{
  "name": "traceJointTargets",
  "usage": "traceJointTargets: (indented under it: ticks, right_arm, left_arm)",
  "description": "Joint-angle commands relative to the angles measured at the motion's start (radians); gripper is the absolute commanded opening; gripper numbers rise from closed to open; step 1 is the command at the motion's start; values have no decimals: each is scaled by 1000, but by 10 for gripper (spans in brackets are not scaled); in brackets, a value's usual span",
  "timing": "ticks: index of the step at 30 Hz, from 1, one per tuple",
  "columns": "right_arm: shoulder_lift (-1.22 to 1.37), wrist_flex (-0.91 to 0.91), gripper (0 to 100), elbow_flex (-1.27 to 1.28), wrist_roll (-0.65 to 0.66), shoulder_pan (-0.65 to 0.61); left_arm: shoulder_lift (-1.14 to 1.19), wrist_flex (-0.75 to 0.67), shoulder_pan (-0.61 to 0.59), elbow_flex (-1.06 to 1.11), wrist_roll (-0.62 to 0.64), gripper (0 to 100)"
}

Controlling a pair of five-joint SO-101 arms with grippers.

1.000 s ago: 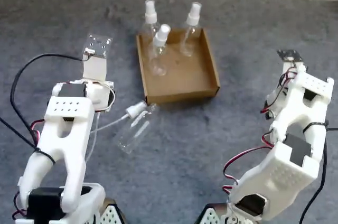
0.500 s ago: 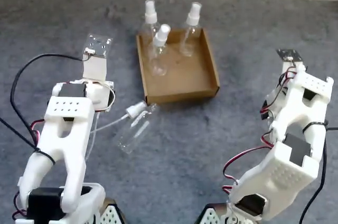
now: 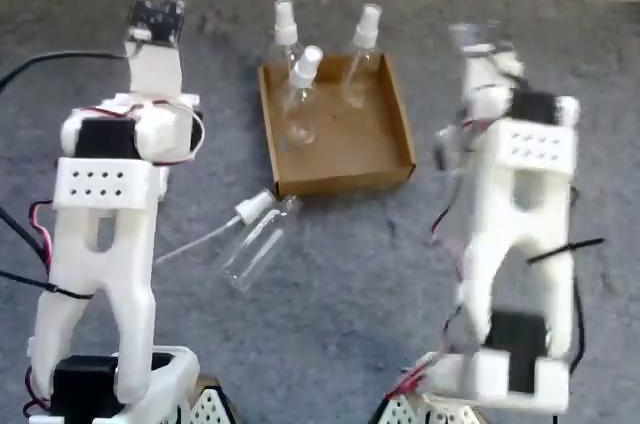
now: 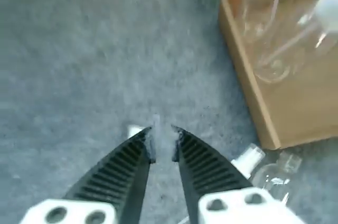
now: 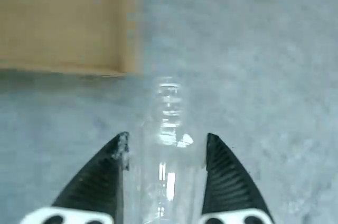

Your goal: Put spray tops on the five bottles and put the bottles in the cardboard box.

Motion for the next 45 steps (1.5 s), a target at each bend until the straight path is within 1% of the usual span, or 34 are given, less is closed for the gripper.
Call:
traceJointTargets:
  ticks: [1,3,6,8,10,14,18,24,27,29,31,32,35,38,40,45]
  right_arm:
    - [-156,2,5,87,-12,-30]
    - [-180,2,5,137,-11,8]
    - [-182,7,5,173,68,70]
    - [-182,7,5,176,107,110]
    - [-182,2,5,177,135,148]
    - [-180,1,5,180,181,225]
    - [-179,-1,5,194,224,266]
    - [-180,-139,5,331,250,321]
    - [-182,-166,5,377,250,323]
    - [-182,-168,5,384,250,323]
    - [-182,-168,5,381,250,323]
    - [-182,-168,5,381,250,323]
    - [-186,-162,5,381,250,315]
    - [-193,-159,5,381,244,278]
    - [-193,-159,5,381,236,228]
    - [-217,-163,5,380,127,45]
  left_arm:
    - [2,25,-25,-71,-44,4]
    - [13,9,-79,-18,-80,5]
    - [70,-84,-153,54,-133,40]
    - [137,-94,-170,73,-203,86]
    - [220,-84,-168,71,-245,101]
    - [366,-104,-142,48,-252,104]
    - [490,-110,-117,-19,-252,105]
    - [668,-157,-137,-116,-252,101]
    - [734,-160,-137,-150,-252,101]
    - [762,-160,-142,-170,-252,75]
    - [779,-158,-145,-176,-255,18]
    - [780,-153,-145,-174,-256,0]
    - [753,-152,-142,-174,-256,1]
    - [651,-114,-136,-174,-250,2]
    - [527,-64,-119,-173,-238,2]
    - [107,55,-76,-163,-141,2]
